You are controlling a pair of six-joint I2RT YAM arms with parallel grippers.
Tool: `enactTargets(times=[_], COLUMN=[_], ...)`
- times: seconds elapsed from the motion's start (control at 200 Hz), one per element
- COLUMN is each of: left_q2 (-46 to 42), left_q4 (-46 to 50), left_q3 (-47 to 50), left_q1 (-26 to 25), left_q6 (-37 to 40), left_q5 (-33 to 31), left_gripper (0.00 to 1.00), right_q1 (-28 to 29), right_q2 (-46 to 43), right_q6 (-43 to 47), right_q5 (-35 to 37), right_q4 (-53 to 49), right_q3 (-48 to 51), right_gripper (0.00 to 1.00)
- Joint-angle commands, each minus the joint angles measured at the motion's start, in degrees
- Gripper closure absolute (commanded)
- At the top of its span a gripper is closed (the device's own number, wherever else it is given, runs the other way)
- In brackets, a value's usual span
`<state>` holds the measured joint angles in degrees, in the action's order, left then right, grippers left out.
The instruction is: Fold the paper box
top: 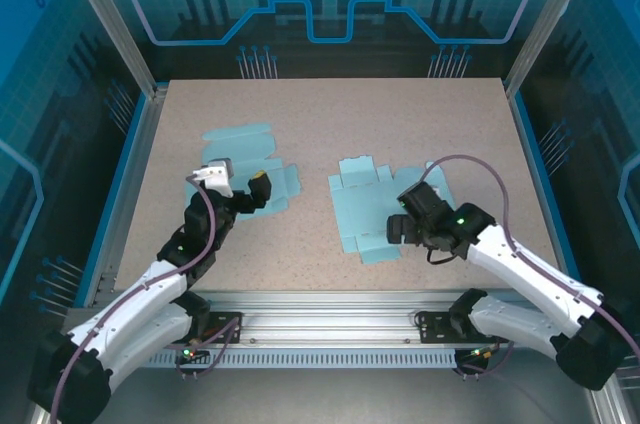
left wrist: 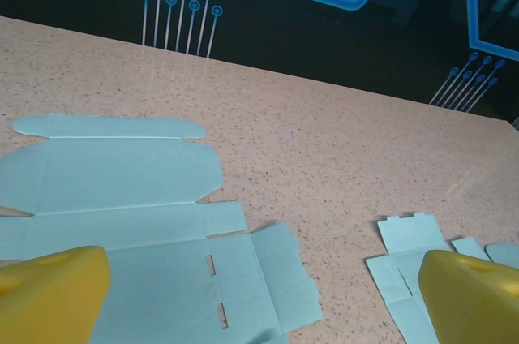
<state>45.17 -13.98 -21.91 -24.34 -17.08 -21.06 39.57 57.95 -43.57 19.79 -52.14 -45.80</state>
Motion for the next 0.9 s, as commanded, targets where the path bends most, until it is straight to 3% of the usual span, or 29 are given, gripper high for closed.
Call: enactTargets(times=[0.0,0.175,0.37,0.52,0.66,0.895], left_q2=[1.3,4.4,6.4,7.0,8.6,11.9], left_q4=[-0.9,-0.4,0.2,-0.4,0.8,1.1], left_q3=[-1.3,-2.9,-3.9,-3.5,-4.4,-5.9], left_q1=[-0.2,-0.2,-0.1,-0.2,-0.1,-0.2], left_q6=[-2.6,-5.3,-6.9,-9.5,-10.4,-11.1], left_q5=[-2.7,-1.8,-0.6,0.2,1.5,2.5], left_gripper=[0.01,0.01,0.01,0.01,0.01,0.01], right_q1=[4.2,8.2,8.8,8.7,8.6,8.6], right_q2=[2.1,5.8,9.9,16.0,21.7,19.6], right_q6=[-5.4,-5.4,-3.1,-1.6,-2.3,-3.9], right_q5=[1.3,-1.7,-6.5,-8.7,-10.7,-16.2], right_q4=[-6.9,-6.4,0.4,4.1,0.1,0.7], right_q3=[-2.0,-1.9,-0.5,-0.7,-2.6,1.2], right_gripper=[0.07,0.15,0.26,0.27,0.27,0.26])
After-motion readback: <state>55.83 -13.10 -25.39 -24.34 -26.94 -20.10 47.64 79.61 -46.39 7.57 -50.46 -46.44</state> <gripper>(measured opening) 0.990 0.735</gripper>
